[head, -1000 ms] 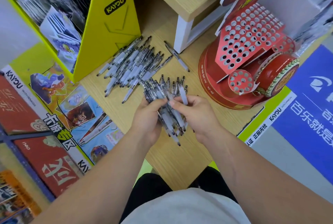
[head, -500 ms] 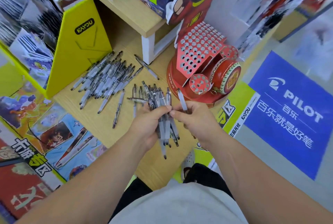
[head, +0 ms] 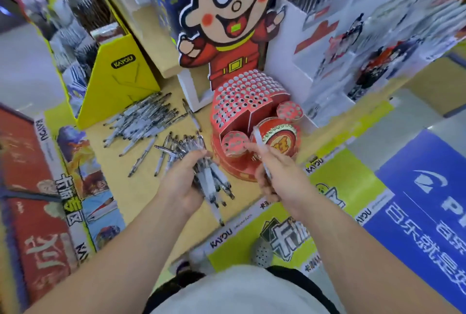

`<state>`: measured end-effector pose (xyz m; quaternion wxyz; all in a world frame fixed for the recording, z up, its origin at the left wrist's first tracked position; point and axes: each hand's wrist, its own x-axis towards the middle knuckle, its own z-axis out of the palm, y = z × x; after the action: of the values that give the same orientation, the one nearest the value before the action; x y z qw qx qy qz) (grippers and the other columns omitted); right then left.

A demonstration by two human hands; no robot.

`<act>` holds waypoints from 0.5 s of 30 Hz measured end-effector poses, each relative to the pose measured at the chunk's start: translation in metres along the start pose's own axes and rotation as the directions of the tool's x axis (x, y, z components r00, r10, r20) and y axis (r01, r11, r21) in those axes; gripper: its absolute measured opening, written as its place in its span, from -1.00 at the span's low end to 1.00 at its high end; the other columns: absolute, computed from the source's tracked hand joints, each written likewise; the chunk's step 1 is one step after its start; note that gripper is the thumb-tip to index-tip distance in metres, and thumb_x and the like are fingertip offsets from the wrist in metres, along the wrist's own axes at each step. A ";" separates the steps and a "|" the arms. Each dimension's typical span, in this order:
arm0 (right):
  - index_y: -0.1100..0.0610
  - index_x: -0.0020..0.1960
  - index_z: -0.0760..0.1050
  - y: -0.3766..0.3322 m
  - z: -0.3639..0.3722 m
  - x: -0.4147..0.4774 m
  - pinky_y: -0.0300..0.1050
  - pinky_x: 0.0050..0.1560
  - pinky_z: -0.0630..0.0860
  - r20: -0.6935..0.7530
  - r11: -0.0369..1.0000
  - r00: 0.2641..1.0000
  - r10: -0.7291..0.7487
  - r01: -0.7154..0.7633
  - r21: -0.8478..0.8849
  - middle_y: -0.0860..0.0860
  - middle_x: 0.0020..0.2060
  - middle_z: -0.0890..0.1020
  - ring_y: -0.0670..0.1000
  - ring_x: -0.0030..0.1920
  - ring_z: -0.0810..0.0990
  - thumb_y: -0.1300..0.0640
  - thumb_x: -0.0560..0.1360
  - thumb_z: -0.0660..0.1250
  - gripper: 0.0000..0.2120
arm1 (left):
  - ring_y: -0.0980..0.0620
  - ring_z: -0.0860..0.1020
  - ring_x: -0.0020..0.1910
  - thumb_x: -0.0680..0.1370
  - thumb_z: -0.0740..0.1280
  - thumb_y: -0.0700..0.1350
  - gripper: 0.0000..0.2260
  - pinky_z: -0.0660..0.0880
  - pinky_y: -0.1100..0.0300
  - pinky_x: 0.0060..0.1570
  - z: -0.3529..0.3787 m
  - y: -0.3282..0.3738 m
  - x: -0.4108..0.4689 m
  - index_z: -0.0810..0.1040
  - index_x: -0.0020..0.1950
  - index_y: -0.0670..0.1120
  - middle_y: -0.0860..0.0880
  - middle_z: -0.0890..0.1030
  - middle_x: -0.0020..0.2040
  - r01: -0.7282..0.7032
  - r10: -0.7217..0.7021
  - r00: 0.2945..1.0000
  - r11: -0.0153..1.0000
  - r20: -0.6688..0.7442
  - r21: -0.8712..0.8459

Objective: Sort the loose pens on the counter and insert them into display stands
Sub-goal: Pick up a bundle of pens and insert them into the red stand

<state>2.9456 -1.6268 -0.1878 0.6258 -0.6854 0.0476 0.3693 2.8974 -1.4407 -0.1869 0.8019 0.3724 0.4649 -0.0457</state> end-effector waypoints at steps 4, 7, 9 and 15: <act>0.06 0.13 0.61 -0.009 -0.031 -0.013 -0.23 -0.45 0.20 -0.059 1.000 0.998 -0.006 0.006 0.007 0.01 -0.38 0.47 -0.03 -0.44 0.31 0.02 0.68 0.13 -0.71 | -0.09 0.62 -0.17 0.62 0.36 -0.16 -0.89 0.56 0.00 -0.16 0.025 -0.009 -0.026 0.61 -0.03 -0.19 -0.12 0.64 -0.10 -0.036 0.034 0.999 0.998 -0.035 -0.042; 0.16 0.02 0.60 -0.018 -0.046 -0.020 -0.13 -0.38 0.30 -0.029 0.993 0.997 -0.074 0.071 -0.094 0.00 -0.35 0.53 -0.03 -0.39 0.39 0.24 0.63 0.17 -0.78 | -0.06 0.64 -0.15 0.58 0.41 -0.17 -0.88 0.60 0.04 -0.20 0.033 -0.011 -0.037 0.61 0.06 -0.19 -0.12 0.65 0.00 -0.061 0.056 0.997 0.995 -0.062 -0.084; 0.06 0.07 0.59 -0.025 -0.052 -0.023 -0.16 -0.39 0.35 0.024 0.986 0.994 -0.106 0.109 -0.130 0.01 -0.31 0.59 -0.05 -0.39 0.44 0.27 0.63 0.24 -0.80 | -0.07 0.66 -0.09 0.58 0.41 -0.16 -0.88 0.59 0.03 -0.23 0.033 -0.009 -0.042 0.62 0.06 -0.19 -0.12 0.66 0.00 -0.079 0.071 0.995 0.991 -0.075 -0.111; 0.18 -0.02 0.54 -0.040 -0.054 -0.009 -0.25 -0.50 0.34 -0.051 0.970 0.986 -0.162 0.149 -0.192 -0.01 -0.35 0.64 -0.03 -0.48 0.42 0.29 0.53 0.42 -0.92 | -0.08 0.62 -0.07 0.61 0.36 -0.18 -0.93 0.59 0.02 -0.10 0.024 0.004 -0.042 0.59 -0.01 -0.18 -0.12 0.64 -0.11 -0.097 0.083 0.993 0.975 -0.079 -0.199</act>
<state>2.9841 -1.6697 -0.1527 0.5835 -0.7548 -0.0205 0.2991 2.8929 -1.4643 -0.1449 0.8202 0.3107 0.4776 0.0514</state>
